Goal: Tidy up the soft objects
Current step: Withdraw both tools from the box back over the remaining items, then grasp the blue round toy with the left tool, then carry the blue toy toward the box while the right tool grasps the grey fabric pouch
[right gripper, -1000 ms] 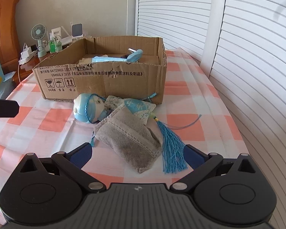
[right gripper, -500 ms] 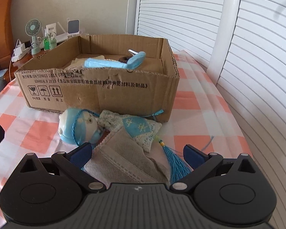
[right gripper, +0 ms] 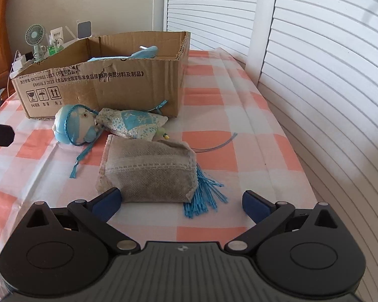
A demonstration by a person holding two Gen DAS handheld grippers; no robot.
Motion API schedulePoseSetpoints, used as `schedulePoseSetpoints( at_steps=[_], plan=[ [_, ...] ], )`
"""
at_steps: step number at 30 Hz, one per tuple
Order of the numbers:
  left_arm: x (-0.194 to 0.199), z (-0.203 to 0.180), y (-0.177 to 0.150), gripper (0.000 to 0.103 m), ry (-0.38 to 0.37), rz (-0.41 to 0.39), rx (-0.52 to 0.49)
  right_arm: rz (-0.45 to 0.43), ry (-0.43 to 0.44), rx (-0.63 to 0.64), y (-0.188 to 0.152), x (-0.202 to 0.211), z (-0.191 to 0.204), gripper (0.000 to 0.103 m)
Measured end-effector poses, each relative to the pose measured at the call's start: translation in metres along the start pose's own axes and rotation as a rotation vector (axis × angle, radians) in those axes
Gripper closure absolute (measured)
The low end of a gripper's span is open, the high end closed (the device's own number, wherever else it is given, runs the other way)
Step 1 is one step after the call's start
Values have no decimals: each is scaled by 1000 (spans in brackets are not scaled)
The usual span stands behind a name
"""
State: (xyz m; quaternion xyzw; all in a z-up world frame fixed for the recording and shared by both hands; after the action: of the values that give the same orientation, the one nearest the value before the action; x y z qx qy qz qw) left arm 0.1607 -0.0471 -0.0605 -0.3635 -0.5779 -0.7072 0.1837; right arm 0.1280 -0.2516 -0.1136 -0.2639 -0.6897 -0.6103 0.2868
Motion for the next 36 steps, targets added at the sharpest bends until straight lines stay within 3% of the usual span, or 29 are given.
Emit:
schedulePoseSetpoints(
  at_steps=[9,14,19,24,26,34,35,36],
  plan=[
    [-28,-26,7,2,-46,-14,-68,-40,17,20,-5,4,-2,0],
    [-38,-34,7,10,-22,-15,-162,-56,35,31,-7,5,-3,0],
    [-48,-28,2,16,-13,14,-179,-70,50,40,-7,5,-4,0],
    [-56,-35,5,32,-53,20,-180,-79,58,45,-7,3,-4,0],
    [-59,-38,7,43,-79,22,-171,-83,56,45,-7,3,-3,0],
    [-65,-49,17,46,-115,-10,-159,-87,53,42,-8,4,-2,0],
    [-65,-49,17,55,-121,-12,-155,-87,52,41,-7,4,-2,0],
    [-65,-50,17,56,-127,-10,-152,-88,51,41,-7,4,-2,0]
  ],
)
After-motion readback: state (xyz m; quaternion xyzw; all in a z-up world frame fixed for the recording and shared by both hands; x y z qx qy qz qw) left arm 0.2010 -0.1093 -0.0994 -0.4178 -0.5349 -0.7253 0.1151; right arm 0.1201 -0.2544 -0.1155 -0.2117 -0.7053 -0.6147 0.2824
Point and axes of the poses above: each gripper's, at about its wrist camera, not at the fingertips, and x roughly against the way its jaws point, z to its left, y to its top, the point moved 6 cm from there along -x, roughly the way its jaws point, and after that the axes turned 3 degrees about x, right-handed, at the moved point
